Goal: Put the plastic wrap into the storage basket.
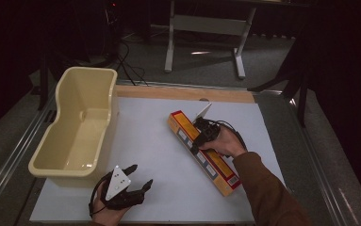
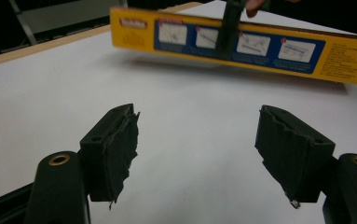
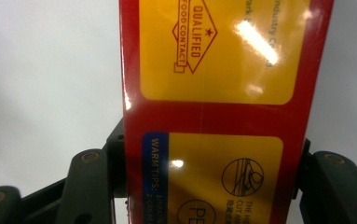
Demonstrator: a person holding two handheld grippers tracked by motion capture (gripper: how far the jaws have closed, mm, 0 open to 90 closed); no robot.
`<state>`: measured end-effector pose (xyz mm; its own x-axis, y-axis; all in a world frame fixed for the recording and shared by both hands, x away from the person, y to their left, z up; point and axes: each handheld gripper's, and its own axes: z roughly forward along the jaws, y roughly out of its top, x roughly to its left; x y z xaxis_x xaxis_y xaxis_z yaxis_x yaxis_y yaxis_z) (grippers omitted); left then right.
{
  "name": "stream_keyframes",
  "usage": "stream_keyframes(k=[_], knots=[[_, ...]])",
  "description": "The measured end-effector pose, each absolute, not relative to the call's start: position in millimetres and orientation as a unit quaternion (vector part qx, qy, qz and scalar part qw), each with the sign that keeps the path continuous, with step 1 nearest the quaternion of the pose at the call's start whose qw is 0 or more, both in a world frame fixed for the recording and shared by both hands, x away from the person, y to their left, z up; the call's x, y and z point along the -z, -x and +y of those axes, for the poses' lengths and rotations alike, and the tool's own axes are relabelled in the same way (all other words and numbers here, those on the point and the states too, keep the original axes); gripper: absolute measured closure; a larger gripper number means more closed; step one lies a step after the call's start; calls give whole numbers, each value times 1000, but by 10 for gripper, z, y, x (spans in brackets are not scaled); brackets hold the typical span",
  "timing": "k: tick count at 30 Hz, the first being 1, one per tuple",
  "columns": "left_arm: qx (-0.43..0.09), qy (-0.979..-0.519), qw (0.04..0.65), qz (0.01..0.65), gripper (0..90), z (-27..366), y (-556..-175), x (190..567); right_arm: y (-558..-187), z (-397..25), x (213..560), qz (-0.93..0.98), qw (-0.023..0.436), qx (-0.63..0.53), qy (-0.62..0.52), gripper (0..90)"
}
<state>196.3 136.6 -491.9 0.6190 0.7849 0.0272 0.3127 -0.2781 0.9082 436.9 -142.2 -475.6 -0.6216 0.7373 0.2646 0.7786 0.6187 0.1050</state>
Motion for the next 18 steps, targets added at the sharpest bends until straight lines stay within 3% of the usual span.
stream_keyframes(k=[10,18], knots=[[-248,-760,479,363,290,1372,-1963,4916,-4384,-1422,4433,-861,157,202,440,410],[-248,-760,479,362,291,1363,-1962,4919,-4336,-1341,4215,-848,174,248,434,410]])
